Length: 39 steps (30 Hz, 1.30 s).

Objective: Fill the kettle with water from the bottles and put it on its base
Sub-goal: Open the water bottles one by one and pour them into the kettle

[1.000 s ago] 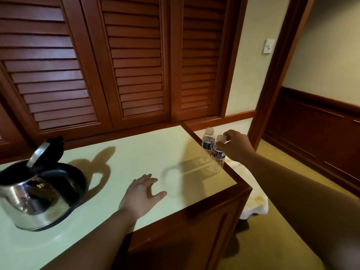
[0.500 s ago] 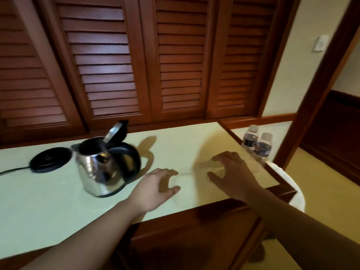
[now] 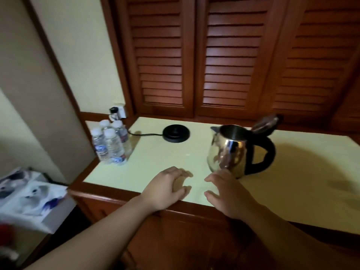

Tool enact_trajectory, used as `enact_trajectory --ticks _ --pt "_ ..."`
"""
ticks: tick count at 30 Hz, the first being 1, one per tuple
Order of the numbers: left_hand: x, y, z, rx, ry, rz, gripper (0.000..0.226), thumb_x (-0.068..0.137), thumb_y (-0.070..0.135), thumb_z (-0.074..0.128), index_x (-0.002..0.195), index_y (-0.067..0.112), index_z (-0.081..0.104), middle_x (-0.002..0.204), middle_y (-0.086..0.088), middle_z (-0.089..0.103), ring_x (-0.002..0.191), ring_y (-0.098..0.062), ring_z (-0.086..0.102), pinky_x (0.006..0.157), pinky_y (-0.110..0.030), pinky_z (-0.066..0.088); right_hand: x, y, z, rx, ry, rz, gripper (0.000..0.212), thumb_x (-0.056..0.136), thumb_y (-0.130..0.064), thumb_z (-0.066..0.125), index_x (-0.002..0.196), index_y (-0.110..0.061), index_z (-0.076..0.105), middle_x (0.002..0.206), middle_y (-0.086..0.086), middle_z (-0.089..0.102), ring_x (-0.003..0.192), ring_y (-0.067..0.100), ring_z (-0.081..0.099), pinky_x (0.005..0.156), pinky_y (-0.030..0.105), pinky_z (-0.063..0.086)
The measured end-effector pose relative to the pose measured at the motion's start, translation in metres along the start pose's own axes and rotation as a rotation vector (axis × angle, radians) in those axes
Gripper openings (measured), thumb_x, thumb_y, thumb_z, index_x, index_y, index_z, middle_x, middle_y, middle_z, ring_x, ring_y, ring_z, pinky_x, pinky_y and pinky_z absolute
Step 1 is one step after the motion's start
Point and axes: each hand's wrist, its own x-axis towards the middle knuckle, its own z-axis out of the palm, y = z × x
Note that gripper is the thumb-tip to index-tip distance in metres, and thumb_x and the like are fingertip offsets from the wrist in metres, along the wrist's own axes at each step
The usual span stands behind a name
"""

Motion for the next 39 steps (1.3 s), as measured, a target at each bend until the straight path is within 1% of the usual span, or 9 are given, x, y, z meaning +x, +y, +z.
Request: enact_trajectory --ticks 6,10,13,16,19,25,31,36,39 --pt "-0.037 -0.071 -0.049 0.05 0.146 -0.127 0.041 0.09 0.032 0.07 0.13 0.025 0.068 0.128 0.005 0.068 0.118 -0.01 0.062 0.098 -0.018 0.043 0.061 -0.061 0.049 -0.021 -0.085 -0.04 0.062 0.094 -0.057 0.056 0.148 -0.027 0.048 0.157 -0.006 0.041 0.148 0.015 0.028 0.123 0.036 0.024" --pt "-0.051 -0.109 -0.064 0.079 0.189 -0.211 0.035 0.09 0.029 0.071 0.124 0.024 0.07 0.123 0.005 0.068 0.116 -0.015 0.064 0.094 -0.02 0.043 0.077 -0.069 0.069 -0.002 -0.09 0.034 0.06 0.094 -0.063 0.048 0.144 -0.03 0.052 0.156 -0.006 0.043 0.145 0.015 0.033 0.12 0.037 0.03" --pt "-0.052 -0.133 -0.074 0.053 0.334 -0.32 0.031 0.089 0.029 0.074 0.119 0.024 0.069 0.115 0.006 0.066 0.108 -0.015 0.063 0.088 -0.021 0.043 0.076 -0.068 0.074 0.0 -0.044 0.035 0.054 0.096 -0.06 0.049 0.142 -0.03 0.054 0.153 -0.009 0.045 0.143 0.012 0.034 0.117 0.033 0.03" --pt "-0.044 -0.148 -0.085 0.001 0.511 -0.437 0.039 0.086 0.029 0.08 0.119 0.018 0.062 0.109 0.003 0.059 0.102 -0.017 0.061 0.089 -0.031 0.051 0.077 -0.066 0.075 0.025 -0.036 0.04 0.055 0.097 -0.058 0.052 0.143 -0.029 0.055 0.154 -0.011 0.044 0.145 0.009 0.031 0.119 0.031 0.027" --pt "-0.031 -0.153 -0.09 -0.083 0.595 -0.543 0.055 0.084 0.034 0.084 0.129 0.013 0.057 0.118 -0.002 0.062 0.108 -0.02 0.062 0.096 -0.037 0.053 0.076 -0.066 0.075 0.051 -0.029 0.055 0.055 0.097 -0.056 0.053 0.145 -0.029 0.054 0.156 -0.011 0.042 0.146 0.007 0.029 0.119 0.029 0.024" --pt "-0.002 -0.145 -0.075 -0.207 0.646 -0.593 0.063 0.083 0.041 0.083 0.131 0.015 0.052 0.135 -0.005 0.058 0.119 -0.025 0.062 0.102 -0.041 0.053 0.071 -0.066 0.072 0.063 -0.022 0.073 0.055 0.099 -0.053 0.053 0.147 -0.028 0.052 0.158 -0.012 0.039 0.147 0.006 0.029 0.116 0.023 0.019" --pt "0.018 -0.133 -0.062 -0.272 0.618 -0.543 0.06 0.079 0.048 0.087 0.118 0.021 0.05 0.117 0.002 0.063 0.106 -0.018 0.064 0.09 -0.034 0.053 0.07 -0.062 0.071 0.134 -0.034 0.082 0.051 0.097 -0.05 0.058 0.144 -0.029 0.056 0.157 -0.014 0.041 0.146 0.002 0.03 0.117 0.02 0.019" --pt "0.034 -0.125 -0.048 -0.345 0.534 -0.447 0.061 0.082 0.035 0.088 0.13 0.022 0.051 0.113 0.006 0.067 0.103 -0.015 0.068 0.087 -0.028 0.051 0.069 -0.057 0.065 0.187 -0.014 0.107 0.043 0.095 -0.044 0.063 0.135 -0.028 0.062 0.147 -0.017 0.049 0.131 -0.007 0.035 0.109 0.013 0.022" --pt "0.042 -0.117 -0.038 -0.366 0.479 -0.385 0.064 0.081 0.032 0.088 0.134 0.025 0.054 0.112 0.006 0.069 0.092 -0.001 0.065 0.081 -0.02 0.048 0.069 -0.049 0.052 0.15 -0.013 0.095 0.047 0.094 -0.051 0.064 0.135 -0.029 0.061 0.142 -0.017 0.05 0.129 -0.004 0.04 0.11 0.018 0.03"
